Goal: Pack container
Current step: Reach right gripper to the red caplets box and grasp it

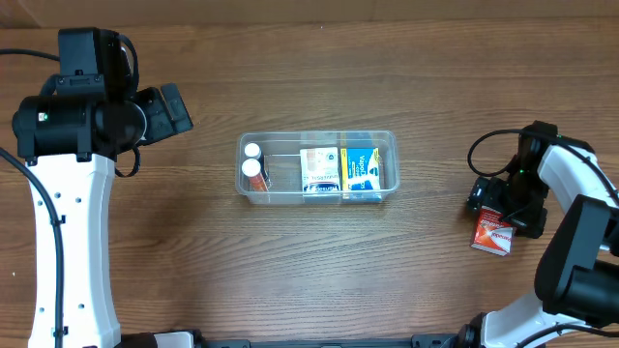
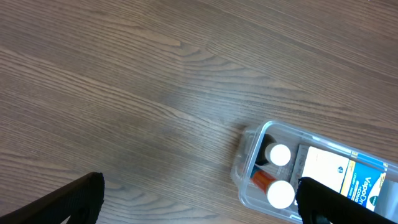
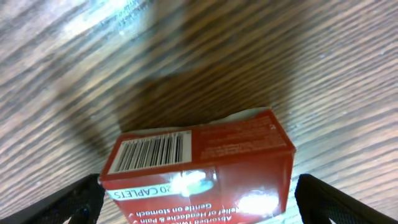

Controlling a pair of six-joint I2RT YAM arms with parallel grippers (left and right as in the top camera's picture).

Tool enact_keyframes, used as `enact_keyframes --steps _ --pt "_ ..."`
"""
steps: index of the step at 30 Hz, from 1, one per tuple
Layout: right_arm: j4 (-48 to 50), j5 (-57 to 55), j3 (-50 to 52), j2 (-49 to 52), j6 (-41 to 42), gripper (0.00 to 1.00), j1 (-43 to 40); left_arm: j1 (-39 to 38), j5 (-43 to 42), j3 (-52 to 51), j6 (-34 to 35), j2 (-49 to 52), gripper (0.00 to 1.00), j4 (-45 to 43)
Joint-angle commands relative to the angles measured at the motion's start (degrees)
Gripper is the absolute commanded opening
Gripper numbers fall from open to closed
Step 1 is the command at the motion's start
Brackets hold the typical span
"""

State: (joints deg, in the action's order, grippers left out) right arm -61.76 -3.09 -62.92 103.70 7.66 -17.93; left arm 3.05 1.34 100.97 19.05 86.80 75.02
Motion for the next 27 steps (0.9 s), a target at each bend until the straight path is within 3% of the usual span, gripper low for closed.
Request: enact_keyframes --steps 1,7,14,20,27 --pt "2.1 1.8 2.6 0.0 -0.3 1.0 -0.2 0.0 0.7 0.3 -1.3 0.1 1.0 -0.2" --pt "2.6 1.9 3.5 0.0 -0.2 0.97 -0.2 0.0 0.7 0.3 -1.3 0.1 1.0 -0.2" --pt "3.2 1.9 3.5 0.0 -0.2 0.76 -0.2 0.0 0.7 0.3 -1.3 0.1 1.0 -0.2" --pt "3.7 1.8 3.5 0.0 -0.2 0.66 -0.2 0.0 0.7 0.3 -1.3 0.1 1.0 -0.2" --pt "1.9 1.8 -0.1 0.0 -0.2 0.65 -0.1 0.0 0.7 0.3 -1.3 0.1 1.0 -0.2"
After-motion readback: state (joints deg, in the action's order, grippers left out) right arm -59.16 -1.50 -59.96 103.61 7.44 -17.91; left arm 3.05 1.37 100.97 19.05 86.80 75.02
